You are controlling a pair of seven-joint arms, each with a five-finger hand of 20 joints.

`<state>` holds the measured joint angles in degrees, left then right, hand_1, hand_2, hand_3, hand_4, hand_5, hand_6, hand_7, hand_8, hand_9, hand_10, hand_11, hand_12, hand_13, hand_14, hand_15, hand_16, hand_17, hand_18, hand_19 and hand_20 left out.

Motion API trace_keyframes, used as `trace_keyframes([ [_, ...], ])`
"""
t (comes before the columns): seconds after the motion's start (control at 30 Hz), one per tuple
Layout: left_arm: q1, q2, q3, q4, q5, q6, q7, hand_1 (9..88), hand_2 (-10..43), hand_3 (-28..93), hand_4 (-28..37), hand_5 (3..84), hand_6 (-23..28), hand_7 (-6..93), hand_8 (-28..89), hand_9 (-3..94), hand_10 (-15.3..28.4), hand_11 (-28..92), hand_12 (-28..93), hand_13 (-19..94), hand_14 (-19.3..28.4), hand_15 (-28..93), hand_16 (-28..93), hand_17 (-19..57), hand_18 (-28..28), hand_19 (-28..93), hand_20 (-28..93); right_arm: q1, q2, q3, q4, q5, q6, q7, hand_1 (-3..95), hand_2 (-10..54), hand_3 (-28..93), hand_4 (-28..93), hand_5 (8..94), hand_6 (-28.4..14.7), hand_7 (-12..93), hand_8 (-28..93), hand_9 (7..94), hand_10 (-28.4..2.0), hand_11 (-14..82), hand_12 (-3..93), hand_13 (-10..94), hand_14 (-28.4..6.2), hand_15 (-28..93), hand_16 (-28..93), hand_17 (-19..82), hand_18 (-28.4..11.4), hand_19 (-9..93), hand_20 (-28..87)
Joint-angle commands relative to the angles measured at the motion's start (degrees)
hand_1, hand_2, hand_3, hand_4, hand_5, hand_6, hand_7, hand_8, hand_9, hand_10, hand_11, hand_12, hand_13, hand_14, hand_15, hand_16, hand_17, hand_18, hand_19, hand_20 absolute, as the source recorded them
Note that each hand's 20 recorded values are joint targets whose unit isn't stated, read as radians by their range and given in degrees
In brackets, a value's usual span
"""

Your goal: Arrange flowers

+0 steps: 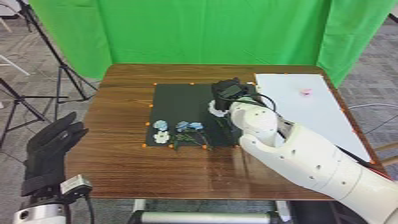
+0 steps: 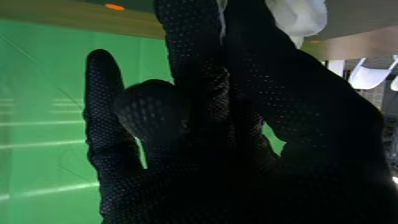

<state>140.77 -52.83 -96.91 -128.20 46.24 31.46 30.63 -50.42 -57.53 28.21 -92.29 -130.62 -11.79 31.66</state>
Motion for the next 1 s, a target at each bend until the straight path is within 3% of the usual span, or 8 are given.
trace_keyframes([
  [0.03,0.20,-0.43,0.02,-0.14,0.47,-0.54,-0.21,27.1,3.2,84,-15.9,40.8,10.1,18.0,-11,36.9,19.9,38,8,26,27.1,63,-16,-9.0,21.7,58,3,0.15,-1.15,1.13,0.19,-1.75,-1.16,0.16,52.4,-9.5,77,-28,74.0,-0.6,31,2,86.4,-5.3,17.6,39.0,73,-7.2,77,21,18,-17.7,77,0],
  [0.37,0.01,-0.67,-0.15,-0.12,0.90,-1.19,-0.78,27.2,3.2,84,-16.0,40.9,10.2,17.9,-11,37.0,19.9,38,8,26,27.1,63,-16,-9.0,21.7,57,3,0.32,-1.36,1.32,1.06,-2.60,-2.17,0.98,50.3,-9.5,79,-28,66.1,-2.5,27,-3,76.4,-8.9,14.7,33.6,67,-7.3,76,24,15,-19.0,76,2],
  [0.63,0.09,-0.64,-0.22,-0.10,1.02,-1.28,-0.83,27.1,3.2,84,-16.0,40.9,10.1,18.0,-11,37.0,19.8,38,8,26,27.1,63,-16,-9.0,21.7,57,3,0.70,-0.91,0.77,1.05,-2.12,-2.72,2.00,48.1,-9.5,82,-28,62.9,-2.9,23,-10,70.1,-11.4,21.9,25.7,64,-7.3,76,23,14,-19.4,75,2],
  [0.7,0.13,-0.13,0.04,-0.09,0.52,-0.78,-0.30,27.1,3.2,84,-16.0,41.0,10.1,18.0,-11,37.0,19.9,38,8,26,27.2,63,-16,-9.0,21.7,57,3,0.97,-0.92,0.53,1.21,-2.26,-2.36,2.10,47.5,-9.5,83,-28,62.5,-3.0,23,-14,68.9,-12.4,23.4,23.9,64,-7.4,76,23,13,-19.4,75,2],
  [1.0,1.11,-0.35,0.05,-0.30,0.06,-0.14,0.50,27.1,3.2,84,-15.9,41.1,10.2,17.9,-11,37.1,20.0,38,8,26,27.1,63,-16,-9.0,21.7,57,3,1.77,0.18,1.93,-0.34,-2.22,-5.99,2.45,45.1,-9.5,84,-28,57.7,-4.9,22,-14,61.1,-16.6,28.1,16.8,61,-9.6,77,22,12,-20.4,75,3],
])
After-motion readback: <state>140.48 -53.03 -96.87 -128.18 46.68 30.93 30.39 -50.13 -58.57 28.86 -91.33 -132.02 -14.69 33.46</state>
